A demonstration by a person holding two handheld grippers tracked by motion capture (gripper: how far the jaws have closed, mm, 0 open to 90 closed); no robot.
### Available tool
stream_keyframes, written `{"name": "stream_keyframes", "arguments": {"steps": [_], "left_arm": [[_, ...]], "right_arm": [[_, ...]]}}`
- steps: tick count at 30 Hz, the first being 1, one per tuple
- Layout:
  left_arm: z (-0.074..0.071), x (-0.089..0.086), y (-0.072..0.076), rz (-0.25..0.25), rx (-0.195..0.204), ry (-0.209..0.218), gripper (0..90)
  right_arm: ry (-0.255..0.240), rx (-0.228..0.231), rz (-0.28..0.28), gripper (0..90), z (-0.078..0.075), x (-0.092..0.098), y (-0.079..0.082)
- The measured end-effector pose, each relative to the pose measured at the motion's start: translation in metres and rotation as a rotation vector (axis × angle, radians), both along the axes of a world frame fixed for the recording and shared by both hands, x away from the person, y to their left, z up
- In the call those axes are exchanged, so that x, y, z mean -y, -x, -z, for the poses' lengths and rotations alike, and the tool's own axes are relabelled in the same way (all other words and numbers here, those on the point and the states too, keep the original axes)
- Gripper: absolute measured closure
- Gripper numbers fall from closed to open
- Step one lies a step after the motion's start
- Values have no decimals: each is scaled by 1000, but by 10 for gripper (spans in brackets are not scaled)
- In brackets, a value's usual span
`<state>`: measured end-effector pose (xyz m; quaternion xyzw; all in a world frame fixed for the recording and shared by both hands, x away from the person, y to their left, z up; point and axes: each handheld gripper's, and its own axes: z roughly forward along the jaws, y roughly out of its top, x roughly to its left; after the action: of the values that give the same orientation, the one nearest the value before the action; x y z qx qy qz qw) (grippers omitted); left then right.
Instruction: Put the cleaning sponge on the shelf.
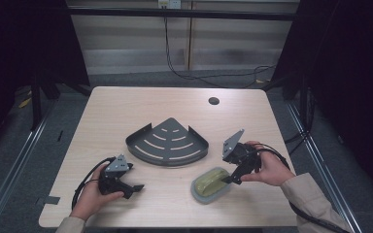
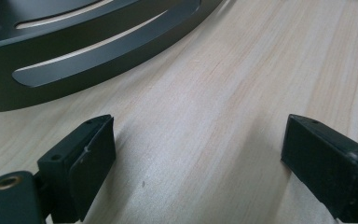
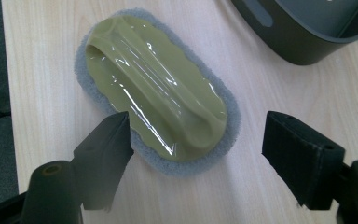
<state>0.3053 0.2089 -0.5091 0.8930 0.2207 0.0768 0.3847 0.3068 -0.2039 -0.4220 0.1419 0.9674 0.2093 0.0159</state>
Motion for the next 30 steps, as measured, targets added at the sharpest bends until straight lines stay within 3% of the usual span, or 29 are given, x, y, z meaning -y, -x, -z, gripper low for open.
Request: {"name": "stream_keyframes", "arguments": {"steps": [22, 28, 30], "left_arm": [[0, 0, 0, 0, 0, 0, 93], [0, 0, 0, 1, 1, 0, 93], [0, 0, 0, 0, 0, 0, 93]], "right_arm": [[77, -15, -66, 265, 0, -25, -4], [89, -12, -119, 309, -1, -33, -5], [92, -19, -113, 318, -1, -34, -4]]}}
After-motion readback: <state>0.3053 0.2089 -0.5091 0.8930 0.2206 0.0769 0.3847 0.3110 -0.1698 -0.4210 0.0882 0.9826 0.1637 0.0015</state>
